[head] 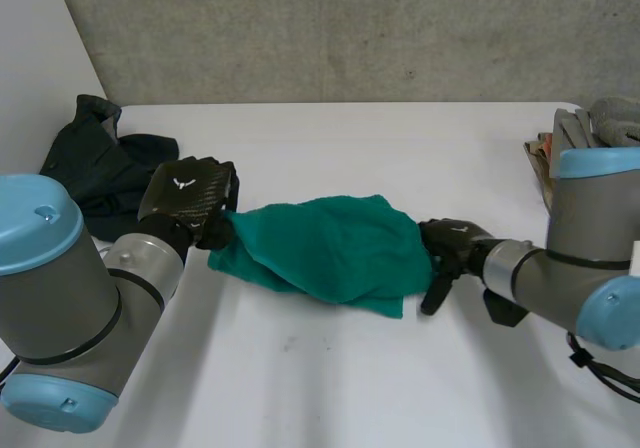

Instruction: Fold the laundry.

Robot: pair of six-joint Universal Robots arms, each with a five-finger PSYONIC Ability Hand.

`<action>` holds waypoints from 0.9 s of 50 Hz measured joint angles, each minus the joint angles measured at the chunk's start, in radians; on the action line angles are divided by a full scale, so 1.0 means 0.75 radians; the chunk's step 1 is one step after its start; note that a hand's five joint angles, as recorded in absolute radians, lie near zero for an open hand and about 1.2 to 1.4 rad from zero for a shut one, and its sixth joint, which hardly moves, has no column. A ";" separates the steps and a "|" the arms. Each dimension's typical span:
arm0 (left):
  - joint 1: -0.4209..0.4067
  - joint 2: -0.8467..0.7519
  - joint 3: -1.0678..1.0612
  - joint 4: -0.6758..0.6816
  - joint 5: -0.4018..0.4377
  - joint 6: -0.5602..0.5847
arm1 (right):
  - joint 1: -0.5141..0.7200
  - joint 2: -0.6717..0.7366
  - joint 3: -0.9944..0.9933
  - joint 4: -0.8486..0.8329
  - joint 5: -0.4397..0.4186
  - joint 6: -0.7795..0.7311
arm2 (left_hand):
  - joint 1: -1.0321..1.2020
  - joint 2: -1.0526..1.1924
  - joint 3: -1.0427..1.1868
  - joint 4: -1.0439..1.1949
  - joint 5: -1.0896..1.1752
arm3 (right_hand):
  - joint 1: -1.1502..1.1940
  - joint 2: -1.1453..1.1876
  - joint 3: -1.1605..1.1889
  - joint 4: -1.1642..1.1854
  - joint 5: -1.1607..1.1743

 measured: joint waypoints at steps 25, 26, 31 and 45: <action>0.174 0.319 0.176 -0.276 0.152 -0.001 | -0.076 -0.353 -0.119 -0.262 0.418 -0.478 | 0.000 0.000 0.001 0.000 0.000 | 1.001 1.128 1.123 1.139 1.082; 0.181 0.323 0.182 -0.284 0.162 -0.001 | -0.079 -0.370 -0.119 -0.267 0.422 -0.508 | 0.000 0.000 0.001 0.000 0.000 | 1.005 1.128 1.123 1.139 1.082; 0.258 0.344 0.237 -0.349 0.253 -0.004 | -0.072 -0.471 -0.114 -0.291 0.450 -0.723 | 0.000 0.000 0.001 0.001 0.000 | 1.047 1.128 1.123 1.139 1.082; 0.275 0.090 0.123 -0.302 0.275 0.007 | 0.138 -0.423 -0.004 -0.149 0.456 -0.851 | 0.000 0.000 0.001 0.001 0.030 | 1.076 1.128 1.123 1.139 1.097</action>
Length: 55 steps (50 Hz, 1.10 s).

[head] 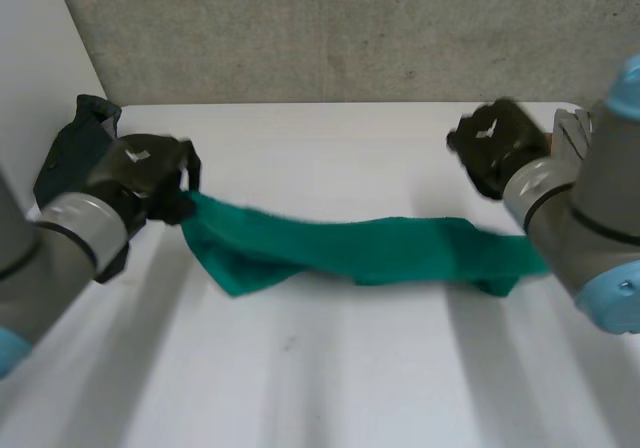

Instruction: Fold the laundry.

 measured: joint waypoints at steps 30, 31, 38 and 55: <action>-0.132 -0.398 0.451 0.560 -0.122 0.162 | -0.153 0.096 0.065 -0.196 -0.056 0.221 | 0.000 0.000 0.001 0.000 0.000 | -1.093 -1.136 -1.158 -1.157 -1.128; -0.126 -0.394 0.420 0.559 -0.122 0.161 | -0.170 0.092 0.084 -0.158 -0.082 0.249 | 0.000 0.000 0.001 0.000 0.000 | -1.093 -1.136 -1.158 -1.157 -1.128; -0.076 -0.350 0.268 0.548 -0.119 0.154 | -0.310 0.120 0.152 0.099 -0.282 0.523 | 0.000 0.000 0.001 0.000 0.000 | -1.093 -1.136 -1.158 -1.157 -1.128; -0.050 -0.227 0.177 0.544 -0.115 0.145 | -0.323 0.430 0.045 -0.117 -0.273 0.522 | 0.000 0.000 0.001 0.000 0.000 | -0.192 -0.164 -0.177 -0.200 -0.208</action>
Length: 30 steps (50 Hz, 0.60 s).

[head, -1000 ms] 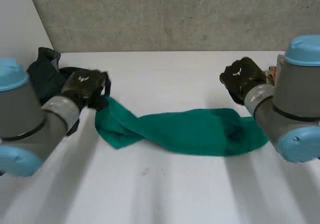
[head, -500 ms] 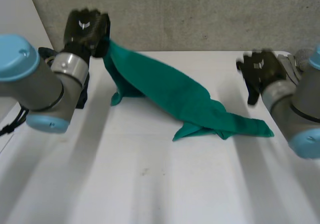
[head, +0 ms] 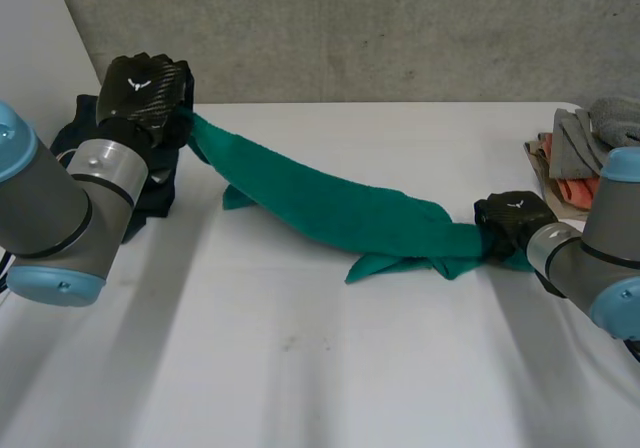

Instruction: Fold the laundry.

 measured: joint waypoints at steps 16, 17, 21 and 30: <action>0.085 0.327 -0.136 -0.273 0.007 0.030 | -0.081 -0.599 0.041 0.278 0.002 -0.405 | 0.000 0.000 0.000 0.000 0.000 | 0.115 0.162 0.175 0.204 0.189; 0.105 0.389 -0.149 -0.360 0.011 0.046 | -0.105 -0.692 0.034 0.377 0.008 -0.529 | 0.000 0.000 0.000 0.000 0.000 | 0.115 0.162 0.175 0.204 0.189; 0.131 0.487 -0.165 -0.527 0.015 0.111 | -0.135 -0.813 0.015 0.529 0.028 -0.731 | 0.000 0.000 0.000 0.000 0.000 | 0.115 0.162 0.175 0.204 0.189; 0.123 0.445 -0.192 -0.726 0.015 0.390 | -0.074 -0.770 0.011 0.670 0.082 -0.863 | 0.000 0.000 0.000 0.000 0.000 | 0.115 0.162 0.175 0.204 0.189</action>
